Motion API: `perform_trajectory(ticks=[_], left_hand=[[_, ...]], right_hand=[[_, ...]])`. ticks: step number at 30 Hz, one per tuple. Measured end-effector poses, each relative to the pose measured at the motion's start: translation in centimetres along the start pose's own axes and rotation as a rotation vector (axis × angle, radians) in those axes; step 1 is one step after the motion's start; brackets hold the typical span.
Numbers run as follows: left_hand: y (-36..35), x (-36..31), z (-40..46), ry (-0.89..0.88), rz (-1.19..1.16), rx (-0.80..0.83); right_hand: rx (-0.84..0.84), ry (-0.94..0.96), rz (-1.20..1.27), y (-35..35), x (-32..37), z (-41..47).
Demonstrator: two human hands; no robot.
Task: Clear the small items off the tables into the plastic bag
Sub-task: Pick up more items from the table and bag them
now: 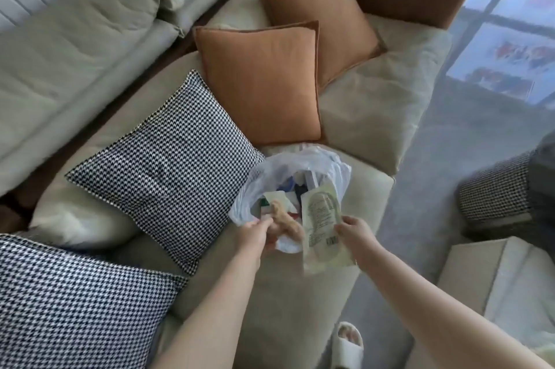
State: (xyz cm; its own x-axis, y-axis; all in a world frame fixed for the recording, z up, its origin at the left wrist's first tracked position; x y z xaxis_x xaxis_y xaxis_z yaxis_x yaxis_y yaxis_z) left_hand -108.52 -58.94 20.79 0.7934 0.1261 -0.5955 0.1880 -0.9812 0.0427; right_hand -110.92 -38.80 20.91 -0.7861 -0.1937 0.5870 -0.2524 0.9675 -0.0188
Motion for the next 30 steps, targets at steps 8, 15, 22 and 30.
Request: perform_trajectory(ticks=[8, 15, 22, 30], left_hand=[[0.0, -0.4, 11.0, 0.11, 0.079, 0.022], [-0.2, -0.9, 16.9, 0.083, 0.214, 0.05], [2.2, -1.0, 16.2, -0.162, 0.745, -0.181], [5.6, 0.2, 16.6, 0.094, 0.747, -0.314]], right_hand=[[-0.117, -0.007, 0.075, -1.3, -1.0, 9.2], [-0.158, 0.0, -0.002, -2.5, -0.8, 13.5], [-0.181, -0.053, 0.093, -4.1, -0.3, 14.9], [-0.181, -0.076, 0.133, -5.2, -1.1, 16.3]])
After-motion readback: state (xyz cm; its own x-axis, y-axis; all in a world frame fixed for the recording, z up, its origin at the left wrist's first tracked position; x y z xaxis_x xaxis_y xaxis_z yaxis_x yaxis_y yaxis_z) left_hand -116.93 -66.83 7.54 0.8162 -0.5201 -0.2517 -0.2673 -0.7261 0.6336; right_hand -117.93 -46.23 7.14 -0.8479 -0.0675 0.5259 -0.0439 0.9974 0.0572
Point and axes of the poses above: each hand's wrist, its own z-axis towards the middle knuckle, its own y-axis out of the back of the hand, x = y × z, the point moved 1 cm from there along z, towards the middle knuckle, and after that the axes turned 14 degrees about x, right-handed, at the moved point
